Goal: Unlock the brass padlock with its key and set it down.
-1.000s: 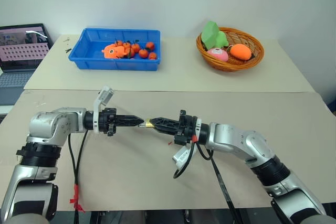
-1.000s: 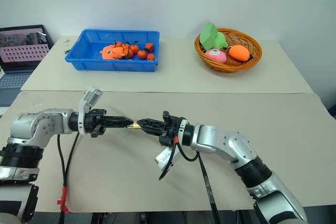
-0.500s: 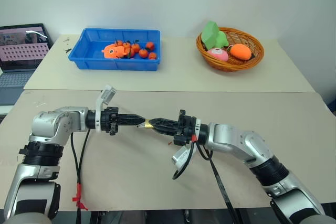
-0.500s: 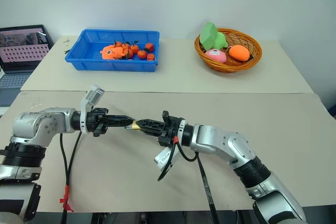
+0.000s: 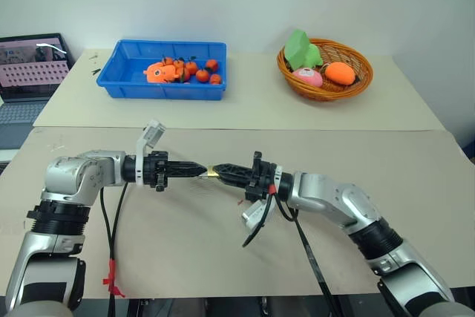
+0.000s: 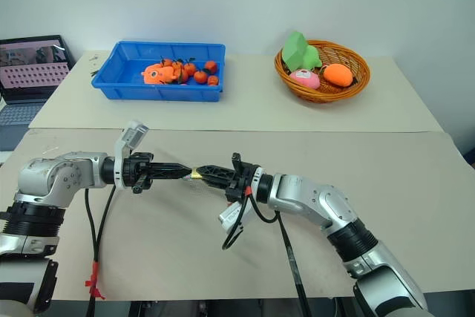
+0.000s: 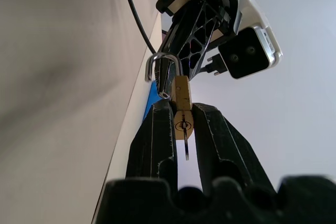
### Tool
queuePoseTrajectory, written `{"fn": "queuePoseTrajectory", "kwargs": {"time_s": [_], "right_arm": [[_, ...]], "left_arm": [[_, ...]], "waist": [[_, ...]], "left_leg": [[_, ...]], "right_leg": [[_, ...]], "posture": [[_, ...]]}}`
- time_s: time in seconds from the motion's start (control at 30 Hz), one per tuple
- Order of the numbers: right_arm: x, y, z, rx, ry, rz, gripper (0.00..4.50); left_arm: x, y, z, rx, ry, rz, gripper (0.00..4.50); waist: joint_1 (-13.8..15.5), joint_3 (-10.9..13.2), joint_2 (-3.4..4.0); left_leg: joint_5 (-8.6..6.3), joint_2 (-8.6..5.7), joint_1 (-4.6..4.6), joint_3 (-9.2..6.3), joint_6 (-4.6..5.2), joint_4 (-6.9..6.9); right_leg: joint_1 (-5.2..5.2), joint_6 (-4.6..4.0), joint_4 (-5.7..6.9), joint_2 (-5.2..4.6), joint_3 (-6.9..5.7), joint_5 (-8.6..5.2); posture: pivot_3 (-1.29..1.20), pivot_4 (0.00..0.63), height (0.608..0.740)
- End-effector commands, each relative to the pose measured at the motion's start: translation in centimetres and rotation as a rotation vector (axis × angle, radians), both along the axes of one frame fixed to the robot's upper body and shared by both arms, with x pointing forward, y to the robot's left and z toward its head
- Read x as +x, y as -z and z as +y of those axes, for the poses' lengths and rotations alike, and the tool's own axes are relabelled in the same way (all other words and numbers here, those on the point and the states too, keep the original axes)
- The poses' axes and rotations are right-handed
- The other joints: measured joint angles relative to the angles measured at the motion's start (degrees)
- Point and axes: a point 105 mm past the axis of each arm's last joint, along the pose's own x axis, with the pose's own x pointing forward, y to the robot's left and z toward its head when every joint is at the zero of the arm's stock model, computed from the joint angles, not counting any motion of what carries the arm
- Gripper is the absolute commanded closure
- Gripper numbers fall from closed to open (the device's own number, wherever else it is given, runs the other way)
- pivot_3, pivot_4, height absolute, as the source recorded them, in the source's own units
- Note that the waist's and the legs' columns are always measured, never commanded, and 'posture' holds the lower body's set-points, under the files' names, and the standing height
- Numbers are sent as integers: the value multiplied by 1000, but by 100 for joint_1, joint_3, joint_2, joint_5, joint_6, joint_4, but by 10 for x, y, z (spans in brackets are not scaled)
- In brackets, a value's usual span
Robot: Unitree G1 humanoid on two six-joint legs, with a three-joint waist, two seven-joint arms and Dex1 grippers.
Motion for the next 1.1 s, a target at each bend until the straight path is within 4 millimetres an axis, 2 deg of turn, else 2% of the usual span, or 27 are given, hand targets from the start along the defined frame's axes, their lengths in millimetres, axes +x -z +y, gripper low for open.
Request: {"fn": "queuePoseTrajectory", "kwargs": {"time_s": [0.03, 0.17, 0.33, 0.83, 1.0, 1.1], "right_arm": [[10, -35, -2, 113, 25, -59, 4390], [14, -42, -2, 130, 33, -69, 4390], [15, -42, -3, 127, 36, -74, 4390], [9, -33, 2, 113, 9, -52, 4390], [12, -18, 3, 93, 20, -17, 4390], [15, -16, 2, 97, 30, -3, 4390]], "left_arm": [[-1, -12, -3, -7, 19, -49, 4465], [-1, -12, -3, -6, 18, -50, 4465], [-1, -12, -3, -6, 16, -51, 4465], [3, -12, -3, -3, -11, -63, 4465], [4, -14, -3, -9, -13, -69, 4465], [4, -15, -3, -9, -14, -74, 4465]], "waist": [[-1, 0, 0], [5, 0, 0], [6, 0, 0], [4, 0, 0], [3, 0, 0], [4, 0, 0]], "left_leg": [[0, 0, 0, 0, 0, 0], [0, 0, 0, 0, 0, 0], [0, 0, -2, 0, 0, 0], [0, 0, -1, 0, 0, -1], [0, 0, -1, 0, 0, -1], [0, 0, -1, 0, 0, 0]], "right_leg": [[0, 0, 0, 0, 0, 0], [1, 0, 0, 0, 0, 0], [1, 0, -3, -1, 0, 0], [0, 0, -2, 0, 0, 0], [0, 0, -2, 0, 0, 0], [0, 0, -2, 0, 0, 0]], "posture": [[0, 150, 740], [0, 150, 740], [0, 150, 740], [0, 150, 740], [0, 150, 740], [0, 150, 740]]}}
